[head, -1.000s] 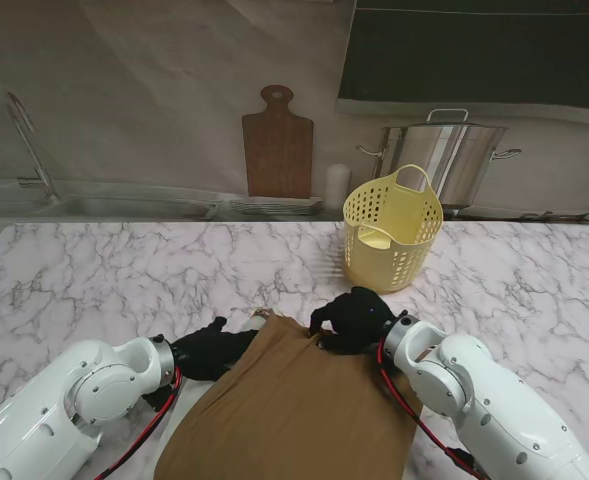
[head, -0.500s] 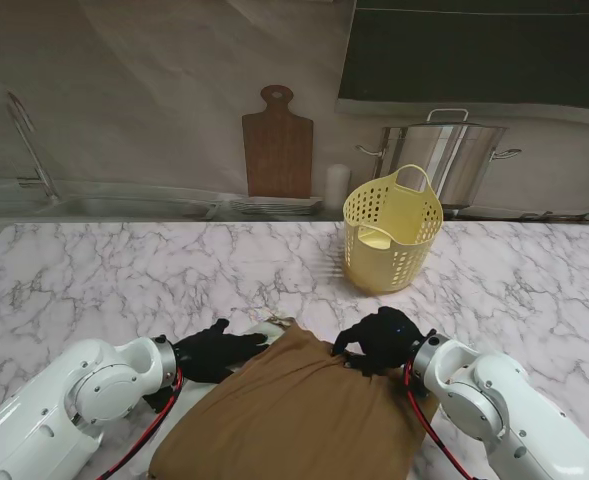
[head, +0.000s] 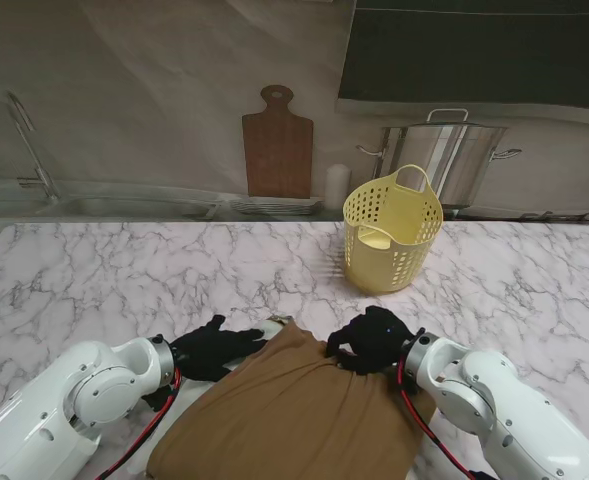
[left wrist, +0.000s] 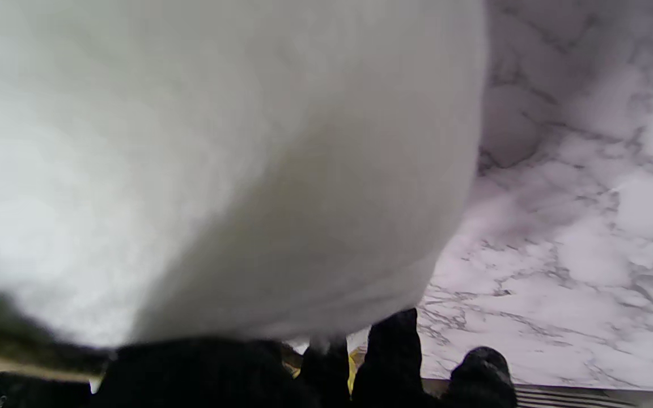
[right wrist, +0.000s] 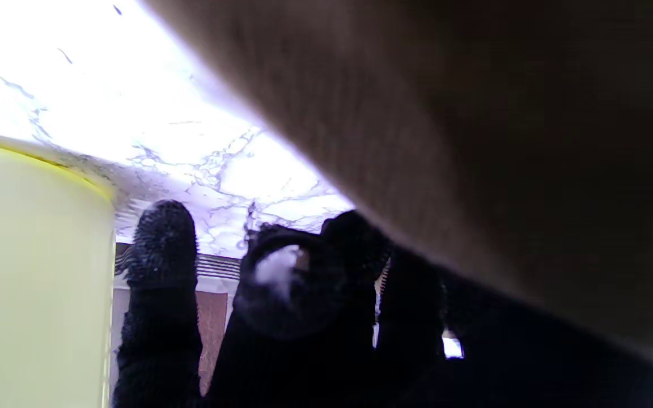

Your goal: Remove the pillowcase from the pillow and put it in the laundry basket

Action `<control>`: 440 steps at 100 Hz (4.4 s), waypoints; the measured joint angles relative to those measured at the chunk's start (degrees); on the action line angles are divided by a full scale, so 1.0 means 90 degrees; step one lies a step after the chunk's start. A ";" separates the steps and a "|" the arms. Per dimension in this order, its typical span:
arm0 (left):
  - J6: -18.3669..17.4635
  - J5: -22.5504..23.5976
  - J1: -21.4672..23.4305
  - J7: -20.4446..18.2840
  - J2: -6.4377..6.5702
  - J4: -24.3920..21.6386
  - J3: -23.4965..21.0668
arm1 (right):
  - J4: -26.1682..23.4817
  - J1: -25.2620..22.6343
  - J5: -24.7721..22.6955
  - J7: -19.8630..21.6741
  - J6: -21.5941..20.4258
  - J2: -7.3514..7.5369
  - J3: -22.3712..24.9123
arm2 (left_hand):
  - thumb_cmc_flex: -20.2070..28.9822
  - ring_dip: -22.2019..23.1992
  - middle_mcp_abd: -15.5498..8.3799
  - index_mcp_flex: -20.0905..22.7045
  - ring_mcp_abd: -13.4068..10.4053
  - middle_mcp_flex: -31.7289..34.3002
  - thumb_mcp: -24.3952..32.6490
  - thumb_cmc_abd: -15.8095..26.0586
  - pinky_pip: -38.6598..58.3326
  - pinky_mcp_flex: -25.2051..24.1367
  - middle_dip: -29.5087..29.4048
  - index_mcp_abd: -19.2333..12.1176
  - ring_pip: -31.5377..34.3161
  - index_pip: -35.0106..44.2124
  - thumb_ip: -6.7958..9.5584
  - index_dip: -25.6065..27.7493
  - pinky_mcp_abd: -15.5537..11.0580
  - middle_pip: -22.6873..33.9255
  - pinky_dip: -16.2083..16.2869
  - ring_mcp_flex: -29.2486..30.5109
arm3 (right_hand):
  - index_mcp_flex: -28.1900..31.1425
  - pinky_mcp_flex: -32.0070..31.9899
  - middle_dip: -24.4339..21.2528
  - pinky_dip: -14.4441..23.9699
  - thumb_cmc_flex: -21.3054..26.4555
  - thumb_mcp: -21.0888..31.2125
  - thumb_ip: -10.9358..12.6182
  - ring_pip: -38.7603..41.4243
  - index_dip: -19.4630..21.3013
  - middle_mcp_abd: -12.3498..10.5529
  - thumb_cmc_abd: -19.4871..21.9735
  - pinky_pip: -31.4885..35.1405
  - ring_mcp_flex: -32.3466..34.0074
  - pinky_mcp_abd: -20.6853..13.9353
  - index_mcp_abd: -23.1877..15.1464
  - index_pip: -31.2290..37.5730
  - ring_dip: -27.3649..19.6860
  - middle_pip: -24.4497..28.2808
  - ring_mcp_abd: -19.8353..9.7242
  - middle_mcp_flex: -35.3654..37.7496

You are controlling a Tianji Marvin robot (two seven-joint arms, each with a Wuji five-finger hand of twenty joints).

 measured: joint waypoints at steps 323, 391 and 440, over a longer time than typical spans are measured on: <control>-0.0629 -0.0394 -0.0661 0.0721 -0.0009 0.0476 0.0758 | 0.0103 0.0485 0.0831 -0.0141 0.1003 -0.0131 -0.0705 | 0.0459 -0.0040 0.0074 0.0336 0.0532 0.0330 0.0054 -0.0160 0.0001 0.0013 0.0081 0.0627 0.0058 0.0329 0.0052 0.0014 0.0001 0.0251 -0.0034 0.0356 | -0.2116 -0.2845 -0.3862 -0.1430 -0.0729 -0.0655 0.0408 -0.7685 0.1252 0.1407 -0.0172 -0.2726 -0.5192 0.0275 -0.0788 -0.2405 -0.2689 -0.4559 0.1497 -0.5933; -0.0599 -0.0164 -0.0431 0.0440 -0.0003 0.0286 0.0467 | -0.0536 -0.0528 -0.0469 -0.0514 0.1225 -0.0213 0.0245 | 0.0494 -0.0046 -0.0309 0.0913 0.0204 0.0883 0.0091 -0.0155 0.0002 0.0102 0.0163 0.0038 0.0054 0.0433 0.0055 0.0189 0.0001 0.0337 -0.0034 0.0450 | -0.0480 -0.2603 -0.2564 -0.2756 -0.0591 -0.1086 -0.0257 -0.7225 0.0686 0.0906 0.0567 -0.2701 -0.3935 0.0579 -0.0520 0.0133 -0.2427 -0.3831 0.1321 -0.3521; -0.0468 -0.0228 -0.0554 0.0290 0.0048 0.0308 0.0615 | -0.1306 -0.1387 -0.0216 0.0047 0.1007 -0.0126 0.0804 | 0.0482 -0.0046 -0.0312 0.0913 0.0225 0.0883 0.0038 -0.0155 0.0002 0.0102 0.0165 0.0038 0.0048 0.0433 0.0055 0.0241 0.0001 0.0337 -0.0034 0.0450 | -0.1982 -0.0412 -0.2937 -0.0561 -0.1069 -0.1565 0.0730 -0.6509 0.0850 0.0798 0.0074 -0.0591 -0.2206 0.0184 0.1211 -0.2429 -0.1683 -0.4085 0.1216 -0.3303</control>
